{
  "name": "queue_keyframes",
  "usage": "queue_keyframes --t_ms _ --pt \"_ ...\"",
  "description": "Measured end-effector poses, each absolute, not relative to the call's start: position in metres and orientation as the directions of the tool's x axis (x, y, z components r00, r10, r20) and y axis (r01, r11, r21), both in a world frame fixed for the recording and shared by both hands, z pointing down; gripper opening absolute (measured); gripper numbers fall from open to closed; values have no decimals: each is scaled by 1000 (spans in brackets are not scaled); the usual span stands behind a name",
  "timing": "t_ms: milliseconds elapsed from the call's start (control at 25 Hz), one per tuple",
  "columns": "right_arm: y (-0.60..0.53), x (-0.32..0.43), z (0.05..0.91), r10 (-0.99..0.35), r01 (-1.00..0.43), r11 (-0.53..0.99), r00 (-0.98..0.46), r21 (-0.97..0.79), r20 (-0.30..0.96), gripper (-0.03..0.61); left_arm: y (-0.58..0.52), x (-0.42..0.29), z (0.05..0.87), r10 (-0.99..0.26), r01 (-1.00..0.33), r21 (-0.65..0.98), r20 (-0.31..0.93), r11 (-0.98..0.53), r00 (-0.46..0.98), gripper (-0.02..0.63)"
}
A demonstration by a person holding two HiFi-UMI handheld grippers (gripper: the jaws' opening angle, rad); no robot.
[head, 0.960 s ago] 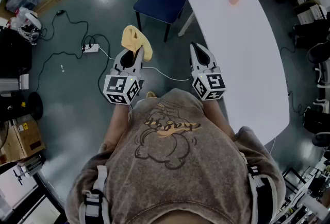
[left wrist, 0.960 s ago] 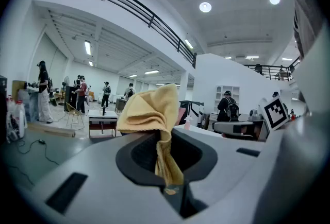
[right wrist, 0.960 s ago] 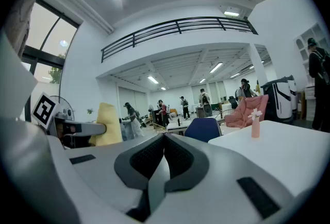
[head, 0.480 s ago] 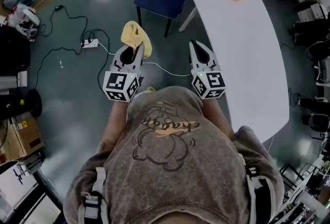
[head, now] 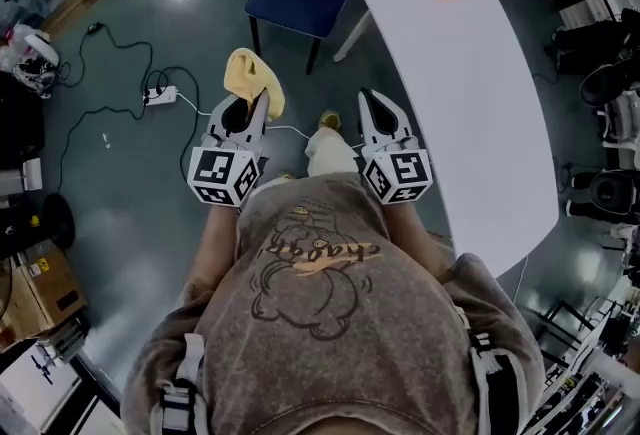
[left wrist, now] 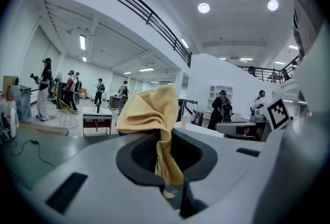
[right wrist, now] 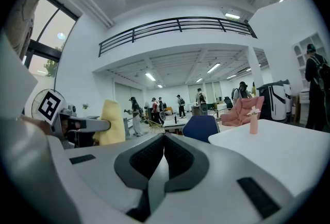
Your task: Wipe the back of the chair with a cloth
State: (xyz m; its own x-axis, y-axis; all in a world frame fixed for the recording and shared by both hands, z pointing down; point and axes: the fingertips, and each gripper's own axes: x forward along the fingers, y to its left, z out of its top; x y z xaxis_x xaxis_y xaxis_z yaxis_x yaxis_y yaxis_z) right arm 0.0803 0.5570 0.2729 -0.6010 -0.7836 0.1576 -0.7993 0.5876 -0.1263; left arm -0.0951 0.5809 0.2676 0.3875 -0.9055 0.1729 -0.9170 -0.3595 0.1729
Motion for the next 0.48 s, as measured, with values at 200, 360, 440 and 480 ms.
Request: queue_keyframes --t_ms 200,360,440,480 --pt "532 76 273 -787 -803 584 -596 -123 158 23 560 -102 265 -904 -915 165 166 -368 394 51" --pt "499 71 277 -777 -793 597 -610 -121 159 23 531 -106 273 -907 -921 157 179 -356 381 51" --pt "476 66 280 -770 -786 606 -618 -120 158 23 509 -112 276 -912 -925 163 180 -343 370 51" --pt "463 64 282 -767 -784 609 -621 -121 158 23 497 -115 276 -914 -927 166 180 -337 365 51"
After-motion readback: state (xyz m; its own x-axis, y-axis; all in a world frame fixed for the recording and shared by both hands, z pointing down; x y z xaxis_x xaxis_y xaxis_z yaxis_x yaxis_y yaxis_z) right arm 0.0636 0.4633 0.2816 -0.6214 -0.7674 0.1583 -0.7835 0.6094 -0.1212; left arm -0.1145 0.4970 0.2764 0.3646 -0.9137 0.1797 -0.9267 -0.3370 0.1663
